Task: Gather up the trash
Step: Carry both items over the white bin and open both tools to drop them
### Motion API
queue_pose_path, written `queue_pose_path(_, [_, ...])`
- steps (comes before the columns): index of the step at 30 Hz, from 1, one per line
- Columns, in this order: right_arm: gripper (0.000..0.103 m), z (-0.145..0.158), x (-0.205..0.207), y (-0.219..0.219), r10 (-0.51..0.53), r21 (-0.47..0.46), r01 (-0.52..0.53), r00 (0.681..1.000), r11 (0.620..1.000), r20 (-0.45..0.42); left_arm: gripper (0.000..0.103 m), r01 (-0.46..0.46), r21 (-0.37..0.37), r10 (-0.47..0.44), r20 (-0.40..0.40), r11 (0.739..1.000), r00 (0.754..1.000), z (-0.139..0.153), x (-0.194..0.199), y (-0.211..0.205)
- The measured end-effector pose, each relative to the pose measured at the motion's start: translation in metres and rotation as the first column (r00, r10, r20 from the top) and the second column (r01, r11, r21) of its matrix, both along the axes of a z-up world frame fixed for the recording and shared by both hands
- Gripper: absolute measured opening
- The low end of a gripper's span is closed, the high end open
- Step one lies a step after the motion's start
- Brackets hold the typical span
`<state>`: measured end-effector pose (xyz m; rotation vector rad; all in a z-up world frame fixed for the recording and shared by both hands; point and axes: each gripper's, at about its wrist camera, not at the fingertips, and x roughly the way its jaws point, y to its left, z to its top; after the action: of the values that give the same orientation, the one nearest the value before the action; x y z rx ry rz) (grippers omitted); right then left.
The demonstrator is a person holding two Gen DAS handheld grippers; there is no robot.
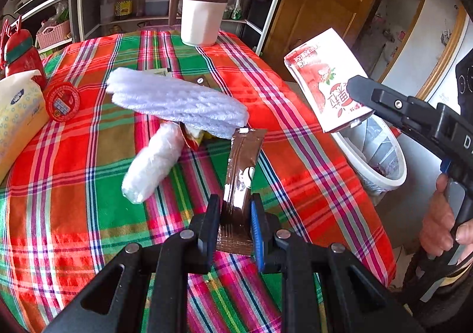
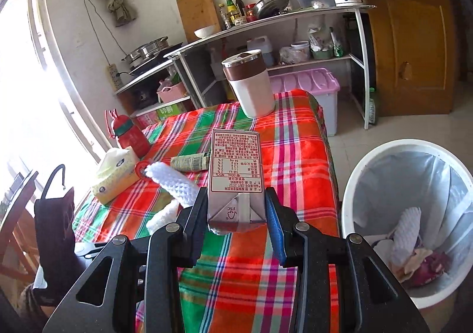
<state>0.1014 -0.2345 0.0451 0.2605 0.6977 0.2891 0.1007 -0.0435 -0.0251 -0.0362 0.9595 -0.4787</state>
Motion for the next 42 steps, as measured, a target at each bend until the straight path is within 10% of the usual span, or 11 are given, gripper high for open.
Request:
queue_pose_path(10, [0.038,0.001,-0.017,-0.016,-0.034,0.013,0.034,0.999,0.999,0.007,0.021,0.093,-0.112,-0.101,-0.063,0.989,0.993,-0.003,-0.022,-0.023])
queue_pose_path(26, [0.038,0.013,-0.044,-0.077,-0.179,-0.015,0.18,0.983,0.984,0.042,0.021,0.173,-0.062,-0.166,0.095,0.983,0.981,0.049,-0.017,-0.087])
queue_pose_path(42, [0.038,-0.018,-0.047,-0.163,-0.374,-0.15,0.362,0.925,0.92,-0.066,0.021,0.301,-0.025,-0.297,0.094,0.953,0.95,0.045,-0.001,-0.195])
